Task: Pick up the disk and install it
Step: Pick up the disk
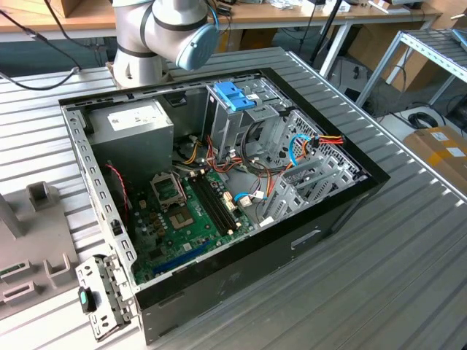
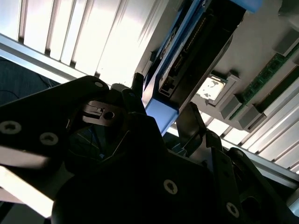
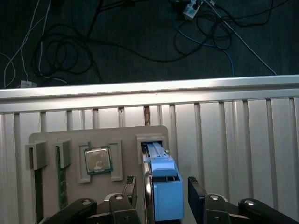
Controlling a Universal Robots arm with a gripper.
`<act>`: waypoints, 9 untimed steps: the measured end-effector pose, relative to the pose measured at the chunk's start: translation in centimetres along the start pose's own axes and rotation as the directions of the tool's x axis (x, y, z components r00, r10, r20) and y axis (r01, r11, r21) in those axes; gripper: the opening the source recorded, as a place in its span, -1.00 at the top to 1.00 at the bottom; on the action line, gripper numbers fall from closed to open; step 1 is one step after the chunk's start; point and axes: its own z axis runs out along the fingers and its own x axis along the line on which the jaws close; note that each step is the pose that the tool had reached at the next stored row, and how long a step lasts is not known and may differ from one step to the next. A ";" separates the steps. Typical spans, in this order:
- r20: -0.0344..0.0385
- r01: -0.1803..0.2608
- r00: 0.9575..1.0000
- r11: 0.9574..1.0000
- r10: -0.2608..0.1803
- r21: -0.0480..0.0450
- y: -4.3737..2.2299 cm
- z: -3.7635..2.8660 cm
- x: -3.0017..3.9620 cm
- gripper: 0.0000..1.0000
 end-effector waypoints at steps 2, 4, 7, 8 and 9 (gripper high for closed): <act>0.000 0.000 1.000 1.000 0.000 0.000 0.03 0.14 0.00 -0.11; 0.000 0.000 1.000 1.000 0.000 0.000 0.07 0.30 0.01 -0.11; 0.000 0.000 1.000 1.000 0.000 0.000 0.13 0.57 0.02 -0.11; 0.000 0.000 1.000 1.000 0.000 0.000 0.13 0.65 0.02 -0.11; 0.000 0.000 1.000 1.000 0.000 0.000 0.13 0.71 0.03 -0.11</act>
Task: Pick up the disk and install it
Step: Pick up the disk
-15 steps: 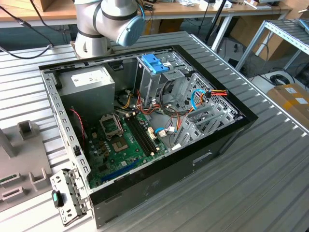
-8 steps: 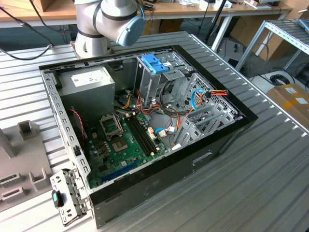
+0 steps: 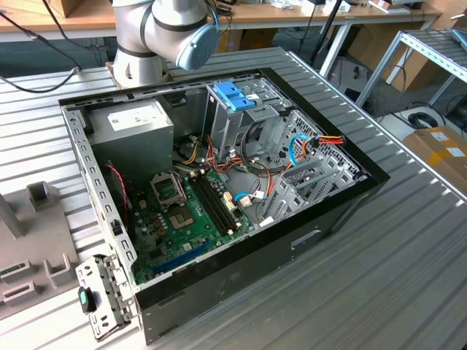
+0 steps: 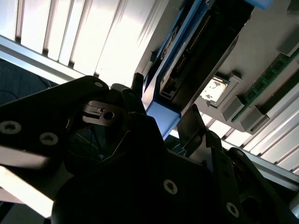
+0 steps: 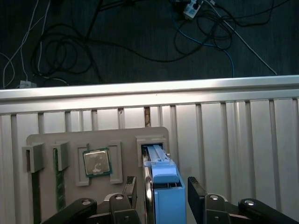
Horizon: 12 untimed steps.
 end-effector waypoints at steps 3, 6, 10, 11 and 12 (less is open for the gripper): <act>0.000 0.000 1.000 1.000 0.000 0.000 -0.01 0.17 0.00 -0.11; 0.000 0.000 1.000 1.000 0.000 0.000 -0.01 0.35 0.01 -0.11; 0.000 0.000 1.000 1.000 0.000 0.000 -0.02 0.62 0.02 -0.11; 0.000 0.000 1.000 1.000 0.000 0.000 -0.01 0.68 0.02 -0.11; 0.000 0.000 1.000 1.000 0.000 0.000 -0.01 0.69 0.02 -0.11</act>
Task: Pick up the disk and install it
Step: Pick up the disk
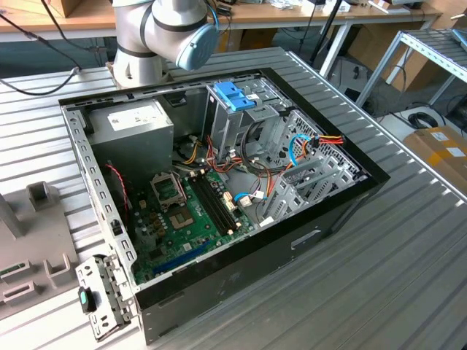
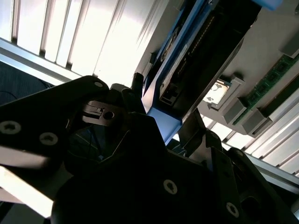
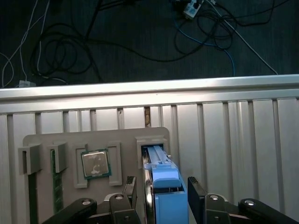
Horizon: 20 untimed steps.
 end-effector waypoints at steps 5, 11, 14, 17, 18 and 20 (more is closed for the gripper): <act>0.000 0.000 1.000 1.000 0.000 0.000 0.00 0.04 0.00 -0.11; 0.000 0.000 1.000 1.000 0.000 0.000 0.00 0.06 0.00 0.18; 0.000 0.000 1.000 1.000 0.000 0.000 0.00 0.07 0.00 0.25; 0.000 0.000 1.000 1.000 0.000 0.000 -0.01 0.10 0.00 0.25; 0.000 0.000 1.000 1.000 0.000 0.000 -0.01 0.11 0.00 0.25; 0.000 0.000 1.000 1.000 0.000 0.000 -0.01 0.13 0.00 0.25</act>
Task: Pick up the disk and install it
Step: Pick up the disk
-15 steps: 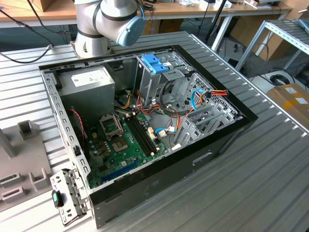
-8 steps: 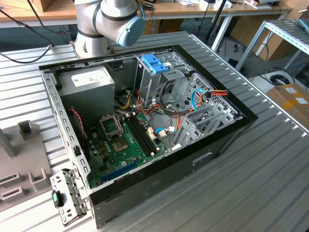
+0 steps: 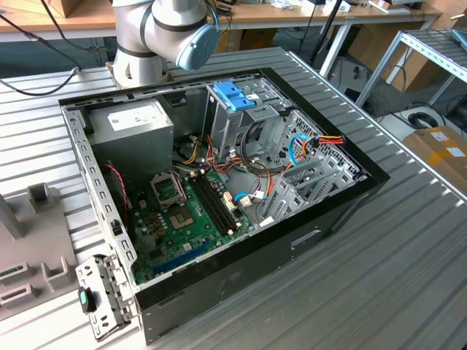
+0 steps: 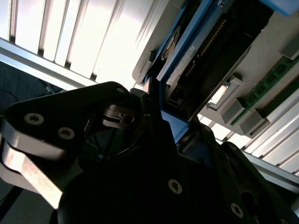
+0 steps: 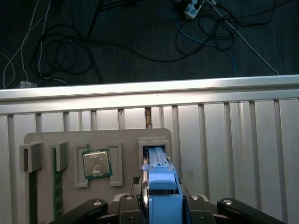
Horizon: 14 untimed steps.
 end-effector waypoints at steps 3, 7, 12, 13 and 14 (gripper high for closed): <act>0.000 0.000 1.000 1.000 0.000 0.000 0.00 0.00 0.00 0.25; 0.000 0.000 1.000 1.000 0.000 0.000 0.00 -0.13 0.00 0.25; 0.000 0.000 1.000 1.000 0.000 0.000 0.02 -0.50 -0.01 0.25; 0.000 0.000 1.000 1.000 0.000 0.000 0.02 -0.54 -0.01 0.25; 0.000 0.000 1.000 1.000 0.000 0.000 0.03 -0.65 -0.02 0.25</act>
